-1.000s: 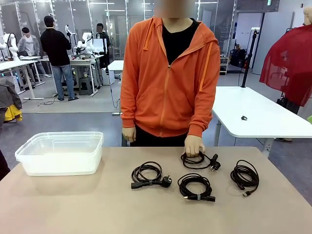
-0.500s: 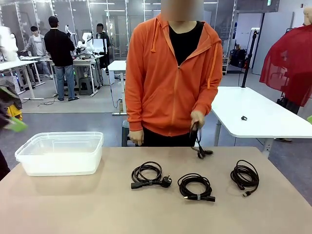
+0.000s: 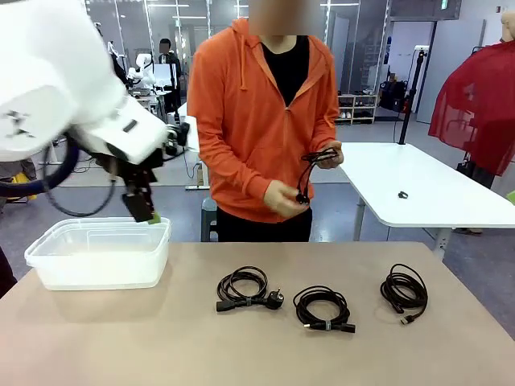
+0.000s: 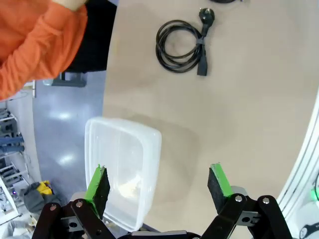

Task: Organize and store the cables.
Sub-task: Place the Power Cable into the Organizing box.

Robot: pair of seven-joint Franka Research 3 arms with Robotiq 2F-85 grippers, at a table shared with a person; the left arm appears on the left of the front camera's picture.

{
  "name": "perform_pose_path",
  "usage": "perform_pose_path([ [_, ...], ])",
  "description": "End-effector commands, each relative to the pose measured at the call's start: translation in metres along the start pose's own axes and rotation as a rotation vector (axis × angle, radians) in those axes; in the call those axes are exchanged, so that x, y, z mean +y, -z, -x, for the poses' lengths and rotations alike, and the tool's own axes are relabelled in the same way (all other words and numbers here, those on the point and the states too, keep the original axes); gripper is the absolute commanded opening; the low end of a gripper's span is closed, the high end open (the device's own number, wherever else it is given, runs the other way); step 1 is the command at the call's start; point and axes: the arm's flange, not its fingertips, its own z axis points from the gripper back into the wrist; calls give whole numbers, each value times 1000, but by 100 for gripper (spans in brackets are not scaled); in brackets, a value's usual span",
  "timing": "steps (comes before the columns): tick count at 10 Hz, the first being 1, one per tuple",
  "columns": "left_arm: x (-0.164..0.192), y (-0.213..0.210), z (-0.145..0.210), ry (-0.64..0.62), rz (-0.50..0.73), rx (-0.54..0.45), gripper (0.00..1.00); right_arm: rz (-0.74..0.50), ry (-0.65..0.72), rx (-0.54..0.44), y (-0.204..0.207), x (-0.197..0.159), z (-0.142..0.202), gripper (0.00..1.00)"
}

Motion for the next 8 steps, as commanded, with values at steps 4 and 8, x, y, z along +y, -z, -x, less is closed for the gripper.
perform_pose_path([
  [4, -1, 13, -9, 12, 15, 4, 100, 0, -2, 2, 0, -1, 2, 100],
  [8, -6, 36, -32, 165, 179, -124, 100, 0, -2, 2, 0, -1, 2, 100],
])
